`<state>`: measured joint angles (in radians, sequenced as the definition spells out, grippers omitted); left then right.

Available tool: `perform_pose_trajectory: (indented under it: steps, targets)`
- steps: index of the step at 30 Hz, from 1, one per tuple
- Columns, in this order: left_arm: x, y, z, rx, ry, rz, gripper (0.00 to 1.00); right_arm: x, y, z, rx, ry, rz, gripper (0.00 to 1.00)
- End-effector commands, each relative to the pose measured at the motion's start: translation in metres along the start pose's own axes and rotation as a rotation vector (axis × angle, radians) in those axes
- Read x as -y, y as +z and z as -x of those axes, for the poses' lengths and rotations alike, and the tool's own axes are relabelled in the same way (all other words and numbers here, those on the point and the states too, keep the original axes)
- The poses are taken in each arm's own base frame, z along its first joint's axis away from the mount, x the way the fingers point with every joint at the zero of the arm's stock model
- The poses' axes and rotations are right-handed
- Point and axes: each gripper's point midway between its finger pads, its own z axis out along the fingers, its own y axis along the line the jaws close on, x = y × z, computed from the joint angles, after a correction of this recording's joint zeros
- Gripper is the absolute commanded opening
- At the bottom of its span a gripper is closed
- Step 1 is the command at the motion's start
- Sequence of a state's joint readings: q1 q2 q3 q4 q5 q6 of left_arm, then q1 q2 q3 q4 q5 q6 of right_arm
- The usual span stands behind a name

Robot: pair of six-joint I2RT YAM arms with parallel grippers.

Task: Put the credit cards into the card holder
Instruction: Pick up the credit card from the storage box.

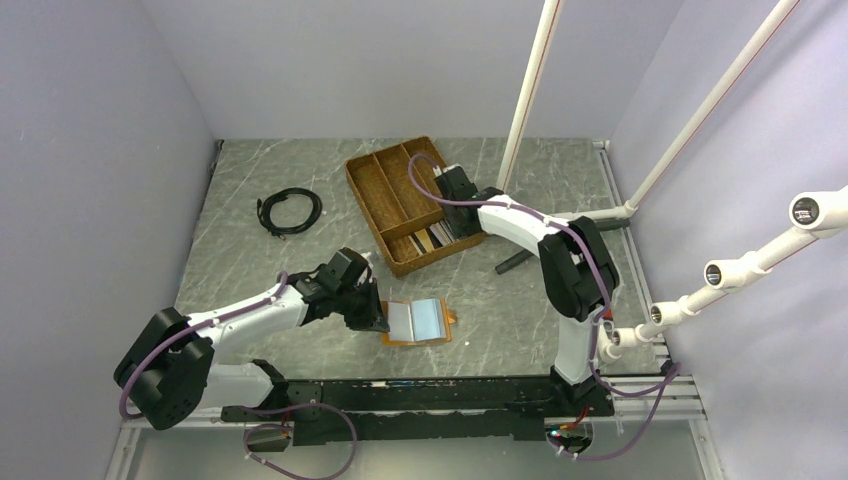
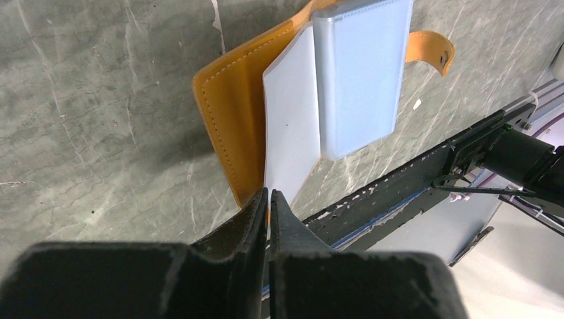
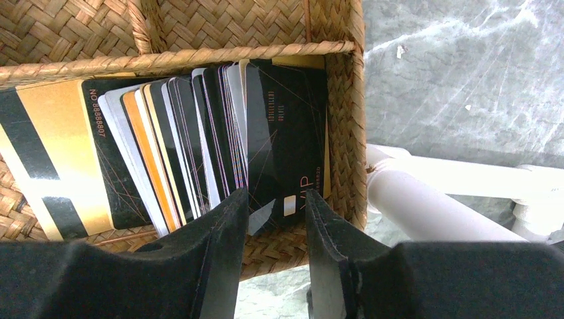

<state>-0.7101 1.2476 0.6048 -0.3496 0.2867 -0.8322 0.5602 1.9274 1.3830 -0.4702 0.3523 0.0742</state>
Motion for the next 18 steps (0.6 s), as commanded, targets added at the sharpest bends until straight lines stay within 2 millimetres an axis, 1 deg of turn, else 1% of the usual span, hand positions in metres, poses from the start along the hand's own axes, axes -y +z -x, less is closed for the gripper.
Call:
perform_pose_trajectory:
  steps: [1,3,7,12,16,18]
  targets:
    - [0.018,-0.008,0.01,0.03,0.028,-0.055,0.11,0.018,-0.019,0.025,0.073,0.037,-0.019,0.39]
    - [0.018,-0.008,0.01,0.028,0.027,-0.056,0.11,0.018,-0.02,0.025,0.073,0.041,-0.013,0.39]
    - [0.019,-0.007,0.01,0.027,0.027,-0.058,0.11,0.019,-0.019,0.026,0.072,0.048,-0.002,0.35]
    - [0.019,-0.008,0.009,0.027,0.026,-0.061,0.11,0.021,-0.016,0.024,0.064,0.049,-0.005,0.24]
    - [0.019,-0.009,0.009,0.027,0.025,-0.059,0.11,0.026,-0.012,0.023,0.058,0.05,-0.04,0.1]
    - [0.019,-0.009,0.009,0.028,0.025,-0.059,0.11,0.03,-0.01,0.023,0.056,0.049,-0.07,0.09]
